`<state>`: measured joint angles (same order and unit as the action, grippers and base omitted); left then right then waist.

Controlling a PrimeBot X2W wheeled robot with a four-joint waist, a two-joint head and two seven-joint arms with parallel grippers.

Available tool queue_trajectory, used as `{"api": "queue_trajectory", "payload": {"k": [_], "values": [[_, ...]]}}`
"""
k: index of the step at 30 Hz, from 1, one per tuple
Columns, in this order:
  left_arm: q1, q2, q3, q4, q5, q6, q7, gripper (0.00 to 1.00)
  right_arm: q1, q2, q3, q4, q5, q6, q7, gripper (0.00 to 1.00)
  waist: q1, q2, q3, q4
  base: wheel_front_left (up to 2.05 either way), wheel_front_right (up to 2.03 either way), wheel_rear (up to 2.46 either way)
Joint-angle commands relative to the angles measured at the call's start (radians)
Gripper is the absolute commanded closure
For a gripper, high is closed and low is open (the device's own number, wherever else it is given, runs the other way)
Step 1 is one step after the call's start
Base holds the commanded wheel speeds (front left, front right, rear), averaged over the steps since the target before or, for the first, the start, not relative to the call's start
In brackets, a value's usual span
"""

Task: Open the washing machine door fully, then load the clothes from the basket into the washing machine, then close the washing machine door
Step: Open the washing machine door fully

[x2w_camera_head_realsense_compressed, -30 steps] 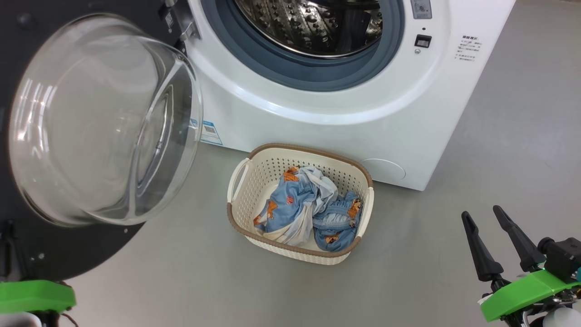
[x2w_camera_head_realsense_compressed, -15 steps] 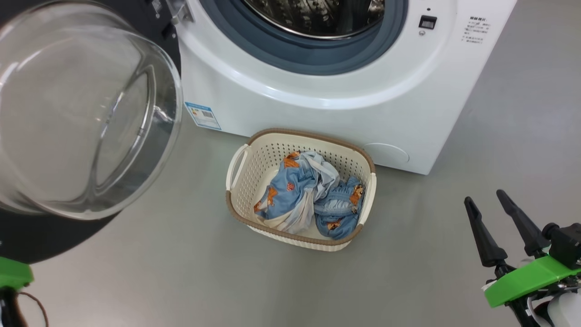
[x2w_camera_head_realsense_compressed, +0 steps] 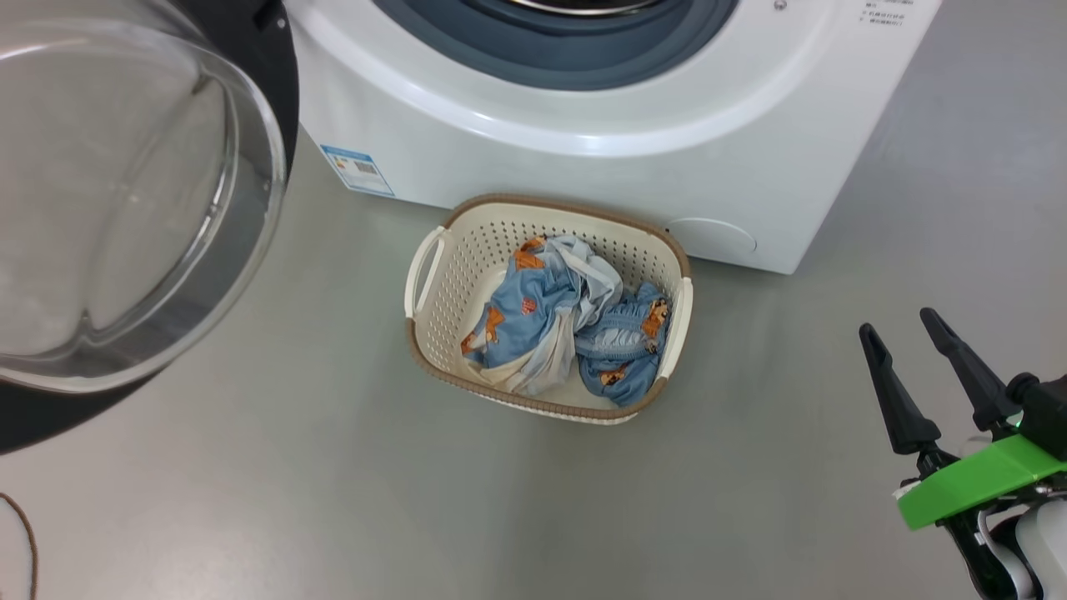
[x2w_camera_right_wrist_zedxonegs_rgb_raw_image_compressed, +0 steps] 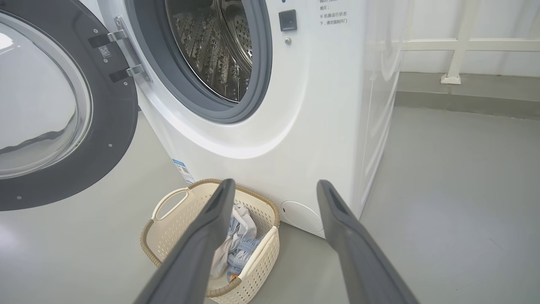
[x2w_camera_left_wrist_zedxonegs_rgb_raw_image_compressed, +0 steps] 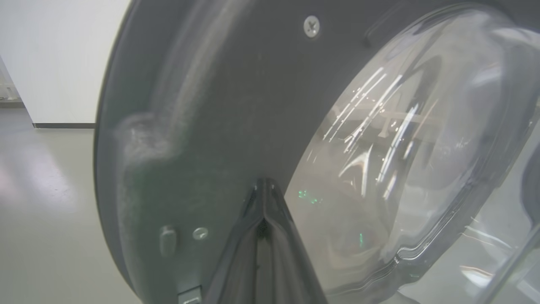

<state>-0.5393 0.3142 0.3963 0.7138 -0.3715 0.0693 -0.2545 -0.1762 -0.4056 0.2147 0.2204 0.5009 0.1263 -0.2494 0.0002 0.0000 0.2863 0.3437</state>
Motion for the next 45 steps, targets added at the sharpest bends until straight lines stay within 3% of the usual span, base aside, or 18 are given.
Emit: {"api": "queue_trajectory", "payload": {"k": [1, 12, 20, 33, 45], "values": [[-0.038, 0.079, 0.044, -0.009, 0.016, -0.007, -0.007, 1.0, -0.017, -0.023, 0.018, -0.025, -0.008, 0.004, -0.012, 0.0, -0.0002, 0.0, 0.018, -0.003, 0.0, 0.0, 0.0], [-0.132, 0.127, 0.133, 0.093, 0.111, -0.036, -0.007, 1.0, -0.056, -0.039, 0.035, -0.021, -0.007, 0.004, -0.012, 0.0, -0.0002, 0.0, 0.059, -0.01, 0.0, 0.0, 0.0], [-0.165, 0.126, 0.179, 0.125, 0.157, -0.062, -0.007, 1.0, -0.078, -0.05, 0.046, -0.016, -0.004, 0.004, -0.012, 0.0, -0.0002, 0.0, 0.069, -0.016, 0.0, 0.0, 0.0], [-0.034, -0.002, 0.213, -0.008, 0.18, -0.18, -0.007, 1.0, -0.039, -0.016, 0.033, -0.008, -0.007, 0.004, -0.012, 0.0, -0.0002, 0.0, -0.021, -0.017, 0.0, 0.0, 0.0], [0.15, -0.105, 0.109, -0.206, 0.19, -0.199, -0.007, 1.0, 0.014, 0.022, 0.016, -0.008, -0.002, 0.004, -0.012, 0.0, -0.0002, 0.0, -0.114, -0.033, 0.0, 0.0, 0.0]]}}
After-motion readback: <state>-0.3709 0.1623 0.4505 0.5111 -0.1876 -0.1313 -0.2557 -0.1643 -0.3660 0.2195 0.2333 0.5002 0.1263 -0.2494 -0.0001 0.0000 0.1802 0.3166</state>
